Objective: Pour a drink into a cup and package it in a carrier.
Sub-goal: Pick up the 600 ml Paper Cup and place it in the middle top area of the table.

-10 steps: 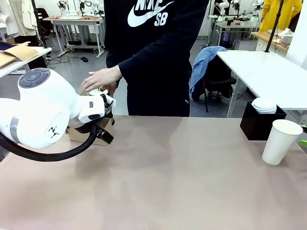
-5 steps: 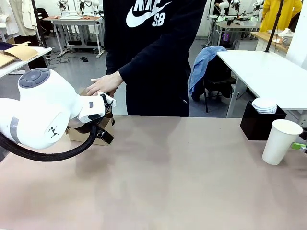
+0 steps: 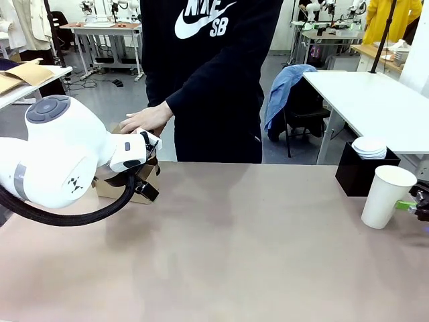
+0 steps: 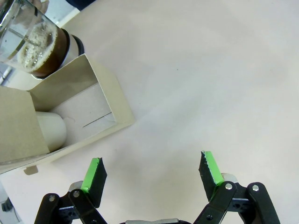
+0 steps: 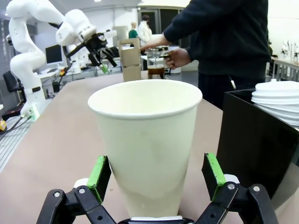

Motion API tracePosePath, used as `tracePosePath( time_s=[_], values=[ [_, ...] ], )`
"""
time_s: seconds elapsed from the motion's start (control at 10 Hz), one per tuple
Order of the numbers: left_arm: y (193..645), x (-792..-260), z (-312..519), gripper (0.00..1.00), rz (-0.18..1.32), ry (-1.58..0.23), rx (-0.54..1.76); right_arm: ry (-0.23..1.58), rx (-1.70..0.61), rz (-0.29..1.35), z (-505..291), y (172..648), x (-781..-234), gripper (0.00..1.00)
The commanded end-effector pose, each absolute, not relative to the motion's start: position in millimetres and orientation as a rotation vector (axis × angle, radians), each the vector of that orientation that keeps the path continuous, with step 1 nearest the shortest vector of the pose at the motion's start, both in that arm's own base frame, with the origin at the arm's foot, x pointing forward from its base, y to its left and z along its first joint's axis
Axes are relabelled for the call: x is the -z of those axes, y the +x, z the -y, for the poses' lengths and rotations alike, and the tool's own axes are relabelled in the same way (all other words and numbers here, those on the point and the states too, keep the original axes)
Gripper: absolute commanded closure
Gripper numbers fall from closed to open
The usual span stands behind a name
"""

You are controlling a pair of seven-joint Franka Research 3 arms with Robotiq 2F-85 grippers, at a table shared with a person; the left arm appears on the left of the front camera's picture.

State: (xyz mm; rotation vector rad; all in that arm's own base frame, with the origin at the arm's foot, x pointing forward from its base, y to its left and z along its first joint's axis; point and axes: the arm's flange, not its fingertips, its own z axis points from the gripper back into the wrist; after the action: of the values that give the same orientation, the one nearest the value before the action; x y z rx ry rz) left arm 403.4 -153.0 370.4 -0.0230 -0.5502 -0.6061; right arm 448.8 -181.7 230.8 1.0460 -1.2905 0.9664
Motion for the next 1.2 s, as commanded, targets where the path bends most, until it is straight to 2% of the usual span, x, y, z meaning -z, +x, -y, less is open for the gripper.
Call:
tracePosePath(
  time_s=[0.0,0.6,0.7,0.8,0.9,1.1],
  values=[
    [404,-370,152,0.0,0.55,-0.025,0.605,1.07,-0.983,1.25,169,454,-232,0.0],
    [404,-370,152,0.0,0.55,-0.025,0.605,1.156,-1.026,1.189,135,465,-225,0.0],
    [404,-370,152,0.0,0.55,-0.025,0.605,1.157,-1.007,1.197,139,464,-225,0.2],
    [404,-370,152,0.0,0.55,-0.025,0.605,1.221,-0.974,1.165,148,460,-230,0.2],
    [404,-370,152,0.0,0.55,-0.025,0.605,1.149,-1.017,1.23,134,463,-222,0.2],
    [404,-370,152,0.0,0.55,-0.025,0.605,1.149,-1.017,1.23,134,463,-222,0.2]
  ],
)
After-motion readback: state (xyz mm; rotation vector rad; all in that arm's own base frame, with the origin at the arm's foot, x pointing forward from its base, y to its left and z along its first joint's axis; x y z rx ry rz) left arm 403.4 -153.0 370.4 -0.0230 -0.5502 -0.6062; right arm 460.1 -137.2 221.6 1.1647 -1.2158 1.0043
